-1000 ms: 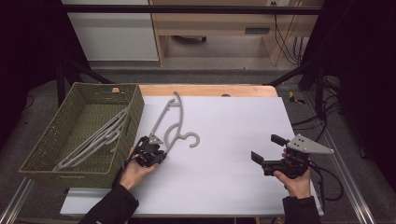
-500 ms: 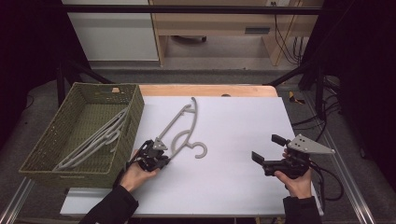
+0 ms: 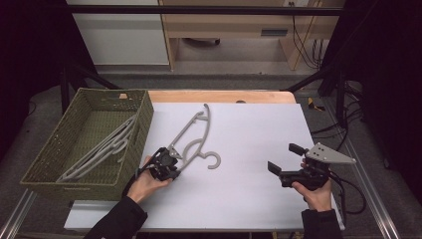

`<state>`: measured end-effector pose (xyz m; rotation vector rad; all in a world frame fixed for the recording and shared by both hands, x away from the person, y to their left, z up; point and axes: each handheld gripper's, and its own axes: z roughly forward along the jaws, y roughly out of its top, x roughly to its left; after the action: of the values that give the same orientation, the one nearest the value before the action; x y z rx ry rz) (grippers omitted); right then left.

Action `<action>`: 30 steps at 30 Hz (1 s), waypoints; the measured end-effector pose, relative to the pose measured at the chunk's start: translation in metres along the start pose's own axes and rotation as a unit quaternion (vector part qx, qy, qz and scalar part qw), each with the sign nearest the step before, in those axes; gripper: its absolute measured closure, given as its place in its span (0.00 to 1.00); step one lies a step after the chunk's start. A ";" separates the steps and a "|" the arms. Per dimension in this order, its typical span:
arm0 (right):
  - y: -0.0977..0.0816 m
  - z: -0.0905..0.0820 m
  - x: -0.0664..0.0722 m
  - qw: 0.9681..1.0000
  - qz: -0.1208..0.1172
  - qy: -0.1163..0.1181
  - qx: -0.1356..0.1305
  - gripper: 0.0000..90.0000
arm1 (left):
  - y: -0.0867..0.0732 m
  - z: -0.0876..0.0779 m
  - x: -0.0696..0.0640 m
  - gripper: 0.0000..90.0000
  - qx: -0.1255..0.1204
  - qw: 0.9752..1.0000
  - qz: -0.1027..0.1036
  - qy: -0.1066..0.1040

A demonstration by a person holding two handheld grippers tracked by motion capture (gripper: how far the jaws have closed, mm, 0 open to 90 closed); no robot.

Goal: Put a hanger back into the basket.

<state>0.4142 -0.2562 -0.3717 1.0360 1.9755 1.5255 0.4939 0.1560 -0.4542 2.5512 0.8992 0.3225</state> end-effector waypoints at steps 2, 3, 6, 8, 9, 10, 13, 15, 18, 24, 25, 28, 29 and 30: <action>0.000 0.000 0.000 1.000 -0.001 0.001 0.003 0.01 | 0.001 0.000 0.001 0.83 0.003 1.000 0.000 -0.001; 0.000 0.000 0.000 1.000 0.000 0.001 0.003 0.01 | 0.001 0.000 0.002 0.83 0.004 1.000 -0.004 -0.004; 0.000 0.001 0.000 1.000 0.000 0.002 0.003 0.01 | 0.002 0.001 0.001 0.84 0.006 1.000 -0.005 -0.006; 0.000 0.001 0.000 1.000 0.001 0.003 0.003 0.01 | 0.002 0.000 0.002 0.86 0.011 1.000 0.000 -0.010; 0.000 0.001 0.000 1.000 0.001 0.002 0.003 0.01 | 0.003 0.000 0.002 0.88 0.012 1.000 -0.001 -0.013; 0.000 0.001 0.000 1.000 0.001 0.002 0.003 0.01 | 0.003 0.000 0.002 0.89 0.012 1.000 -0.002 -0.015; 0.000 0.001 0.000 1.000 0.001 0.003 0.004 0.01 | 0.003 0.000 0.001 0.91 0.010 1.000 0.001 -0.012; -0.001 0.001 0.000 1.000 0.001 0.004 0.005 0.01 | 0.003 0.000 0.000 0.91 0.010 1.000 0.006 -0.010; -0.001 0.002 0.000 1.000 0.002 0.002 0.007 0.01 | 0.001 0.000 -0.001 0.92 0.001 1.000 0.019 -0.005; -0.001 0.000 -0.001 1.000 0.003 0.003 0.003 0.01 | -0.001 -0.008 -0.006 0.92 -0.024 0.999 0.032 -0.011; -0.001 -0.001 -0.001 1.000 0.001 0.004 0.003 0.01 | -0.001 -0.009 -0.008 0.92 -0.031 0.999 0.031 -0.018; 0.000 -0.002 -0.001 1.000 0.004 0.003 0.000 0.01 | -0.001 -0.015 -0.013 0.92 -0.045 0.998 0.039 -0.010; 0.000 -0.002 -0.001 1.000 0.003 0.003 0.000 0.01 | -0.001 -0.018 -0.014 0.92 -0.048 0.998 0.046 -0.012; 0.000 -0.002 -0.001 1.000 0.003 0.004 0.001 0.01 | -0.002 -0.021 -0.015 0.92 -0.059 0.997 0.043 -0.013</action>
<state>0.4132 -0.2584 -0.3717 1.0402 1.9800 1.5339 0.4742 0.1539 -0.4375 2.4838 0.7401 0.3555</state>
